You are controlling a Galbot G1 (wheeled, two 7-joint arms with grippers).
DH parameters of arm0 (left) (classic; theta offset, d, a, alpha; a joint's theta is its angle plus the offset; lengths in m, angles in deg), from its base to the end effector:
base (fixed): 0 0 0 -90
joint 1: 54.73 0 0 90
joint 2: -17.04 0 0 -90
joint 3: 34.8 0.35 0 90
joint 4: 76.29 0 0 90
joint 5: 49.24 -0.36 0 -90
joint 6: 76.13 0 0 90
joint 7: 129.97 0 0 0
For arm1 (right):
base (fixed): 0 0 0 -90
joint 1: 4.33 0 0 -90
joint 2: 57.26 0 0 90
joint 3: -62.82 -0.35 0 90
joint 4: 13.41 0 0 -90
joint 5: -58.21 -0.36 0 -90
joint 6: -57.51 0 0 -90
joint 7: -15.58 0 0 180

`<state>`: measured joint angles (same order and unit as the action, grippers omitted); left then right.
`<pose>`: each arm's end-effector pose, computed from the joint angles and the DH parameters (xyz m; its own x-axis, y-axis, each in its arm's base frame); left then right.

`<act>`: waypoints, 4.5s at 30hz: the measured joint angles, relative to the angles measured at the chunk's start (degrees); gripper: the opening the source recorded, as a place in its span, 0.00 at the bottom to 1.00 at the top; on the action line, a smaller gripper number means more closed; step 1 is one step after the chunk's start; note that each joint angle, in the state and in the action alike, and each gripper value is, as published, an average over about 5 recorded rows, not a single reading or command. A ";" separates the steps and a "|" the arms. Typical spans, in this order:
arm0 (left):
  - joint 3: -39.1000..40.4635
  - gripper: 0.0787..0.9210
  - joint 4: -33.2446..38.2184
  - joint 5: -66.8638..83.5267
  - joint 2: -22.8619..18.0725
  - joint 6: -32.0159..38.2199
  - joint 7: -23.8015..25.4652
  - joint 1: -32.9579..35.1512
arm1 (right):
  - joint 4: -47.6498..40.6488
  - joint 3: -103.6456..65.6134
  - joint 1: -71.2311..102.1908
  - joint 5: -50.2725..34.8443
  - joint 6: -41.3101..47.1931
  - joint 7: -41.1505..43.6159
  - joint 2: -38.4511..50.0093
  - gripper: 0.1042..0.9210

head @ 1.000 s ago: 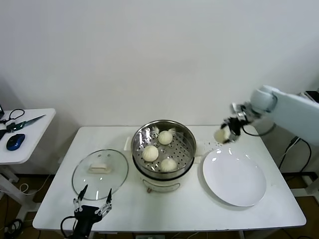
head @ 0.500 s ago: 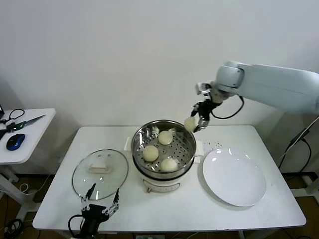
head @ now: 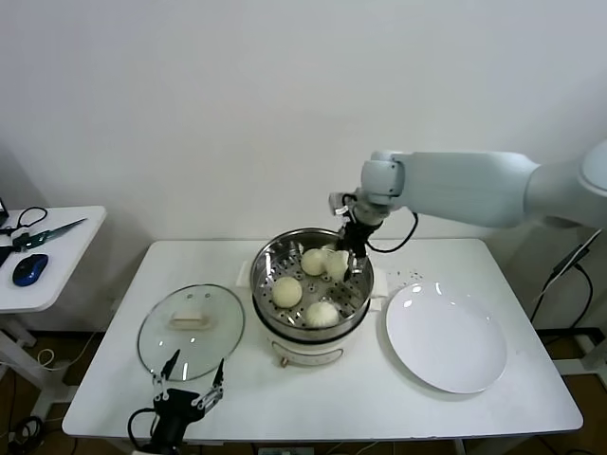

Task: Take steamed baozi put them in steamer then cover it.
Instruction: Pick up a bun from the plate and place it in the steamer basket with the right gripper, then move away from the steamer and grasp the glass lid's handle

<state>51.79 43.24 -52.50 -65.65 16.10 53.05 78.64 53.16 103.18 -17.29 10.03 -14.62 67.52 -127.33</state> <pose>0.1114 0.0404 -0.3374 -0.9754 0.0706 0.2086 0.1087 0.9782 0.1770 0.5834 0.0685 -0.0852 -0.0845 -0.1760 0.9808 -0.9805 -0.1608 -0.1133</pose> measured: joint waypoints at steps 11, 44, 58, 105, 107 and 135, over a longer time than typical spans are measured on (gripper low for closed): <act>0.11 0.88 -0.55 -0.08 0.18 -0.31 0.04 -0.84 | -0.65 -0.29 3.76 1.02 0.71 -1.40 -0.29 0.82; -1.17 0.88 1.14 -2.27 0.87 -1.33 -0.01 -1.49 | 4.19 -9.10 0.26 -3.08 -9.47 -5.86 13.90 0.88; -2.66 0.88 2.03 -4.31 0.28 -3.64 -0.76 -4.02 | 13.05 -38.82 28.50 -1.44 -23.10 -26.11 31.59 0.88; -2.82 0.88 -22.57 -82.75 2.16 -0.90 -10.40 -20.62 | 25.36 -127.49 114.48 17.93 -26.81 -41.58 16.02 0.88; -2.81 0.88 -24.59 -83.49 2.39 -0.77 -10.63 -22.49 | 25.12 -127.58 114.61 18.53 -26.79 -41.67 15.63 0.88; -2.11 0.71 -40.21 -82.77 3.91 -0.04 -13.13 -35.57 | 22.13 -126.86 115.03 25.11 -28.27 -40.47 12.75 0.88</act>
<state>49.68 3.03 -135.27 -61.74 16.07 39.92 43.07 75.29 -23.68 97.74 35.13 -42.89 27.05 -114.58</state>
